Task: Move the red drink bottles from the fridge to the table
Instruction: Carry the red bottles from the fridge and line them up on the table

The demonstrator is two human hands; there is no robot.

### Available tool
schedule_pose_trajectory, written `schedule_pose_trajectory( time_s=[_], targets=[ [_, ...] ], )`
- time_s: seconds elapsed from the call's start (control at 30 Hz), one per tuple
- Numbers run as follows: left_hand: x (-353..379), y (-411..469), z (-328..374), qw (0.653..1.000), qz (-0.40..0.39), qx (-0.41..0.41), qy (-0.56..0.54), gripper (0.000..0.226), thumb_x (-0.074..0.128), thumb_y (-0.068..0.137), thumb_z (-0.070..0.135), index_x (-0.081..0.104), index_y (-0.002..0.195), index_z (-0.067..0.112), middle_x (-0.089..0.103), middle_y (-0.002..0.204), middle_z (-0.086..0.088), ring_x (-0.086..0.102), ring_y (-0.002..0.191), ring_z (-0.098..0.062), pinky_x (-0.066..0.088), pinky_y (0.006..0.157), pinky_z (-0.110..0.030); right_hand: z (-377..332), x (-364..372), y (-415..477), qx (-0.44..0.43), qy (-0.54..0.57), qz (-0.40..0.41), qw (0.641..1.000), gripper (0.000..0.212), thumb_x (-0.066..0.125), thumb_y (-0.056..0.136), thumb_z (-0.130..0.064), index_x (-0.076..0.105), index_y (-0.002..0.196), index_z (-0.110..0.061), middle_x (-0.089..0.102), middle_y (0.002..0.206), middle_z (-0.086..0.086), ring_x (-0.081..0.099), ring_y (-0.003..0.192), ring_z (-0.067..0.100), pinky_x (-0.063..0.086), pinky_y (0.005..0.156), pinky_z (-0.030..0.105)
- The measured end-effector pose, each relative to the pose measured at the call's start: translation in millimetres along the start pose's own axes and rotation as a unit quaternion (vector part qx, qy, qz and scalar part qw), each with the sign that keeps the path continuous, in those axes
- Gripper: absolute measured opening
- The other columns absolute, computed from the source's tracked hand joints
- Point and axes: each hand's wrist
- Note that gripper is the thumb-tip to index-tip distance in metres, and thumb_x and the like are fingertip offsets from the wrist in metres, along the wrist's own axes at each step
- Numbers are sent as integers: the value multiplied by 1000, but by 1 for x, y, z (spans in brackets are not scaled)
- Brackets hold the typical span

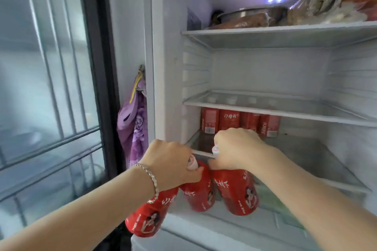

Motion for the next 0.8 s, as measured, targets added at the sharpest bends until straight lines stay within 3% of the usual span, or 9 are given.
schedule_pose_trajectory(
  time_s=[0.13, 0.23, 0.33, 0.5, 0.6, 0.7, 0.8],
  targets=[
    [3, -86, 7, 989, -63, -133, 14, 45, 34, 86, 61, 42, 69, 20, 45, 60, 4, 49, 63, -19, 41, 65, -27, -50, 28, -20, -144, -11, -25, 989, 44, 56, 83, -52, 61, 108, -15, 65, 112, 8, 60, 105, 32, 36, 72, 32],
    [0, -162, 16, 972, -91, -214, 37, 41, 34, 87, 54, 38, 67, 18, 43, 59, 5, 48, 62, -20, 36, 62, -26, -96, 42, -50, -235, 26, -58, 970, 36, 57, 82, -44, 64, 102, -14, 68, 100, 6, 62, 96, 30, 41, 67, 30],
    [-16, -249, 27, 942, -140, -298, 67, 37, 37, 85, 48, 49, 70, 16, 44, 57, 5, 49, 59, -21, 33, 55, -25, -160, 44, -94, -351, 52, -77, 932, 30, 57, 80, -36, 66, 95, -12, 69, 94, 6, 62, 89, 28, 44, 67, 31],
    [-60, -405, 58, 876, -193, -432, 94, 44, 35, 85, 51, 60, 82, 15, 67, 82, -1, 61, 73, -21, 40, 66, -25, -269, 24, -200, -532, 78, -54, 841, 30, 58, 82, -41, 61, 98, -16, 65, 97, 3, 61, 95, 27, 38, 67, 28],
    [-97, -503, 91, 827, -209, -506, 128, 51, 23, 79, 54, 59, 81, 19, 70, 89, 0, 57, 70, -17, 37, 62, -21, -329, 7, -282, -625, 88, -27, 776, 29, 58, 83, -39, 63, 101, -17, 61, 86, 3, 56, 78, 25, 38, 64, 26],
    [-137, -594, 133, 766, -230, -586, 131, 42, 40, 86, 53, 62, 90, 18, 70, 95, -1, 63, 81, -19, 36, 64, -22, -382, -10, -370, -691, 94, -20, 716, 30, 58, 85, -37, 61, 106, -16, 65, 96, 5, 59, 78, 25, 47, 67, 28],
    [-181, -689, 186, 702, -251, -649, 152, 46, 42, 86, 58, 61, 96, 17, 70, 98, -2, 65, 87, -21, 34, 65, -24, -432, -31, -474, -762, 93, -35, 640, 34, 60, 85, -38, 63, 110, -17, 66, 102, 4, 63, 83, 23, 52, 67, 30]
  ],
)
Point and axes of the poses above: each hand's wrist, its own y-axis towards the middle knuckle, its own x-axis out of the palm, z = x × y
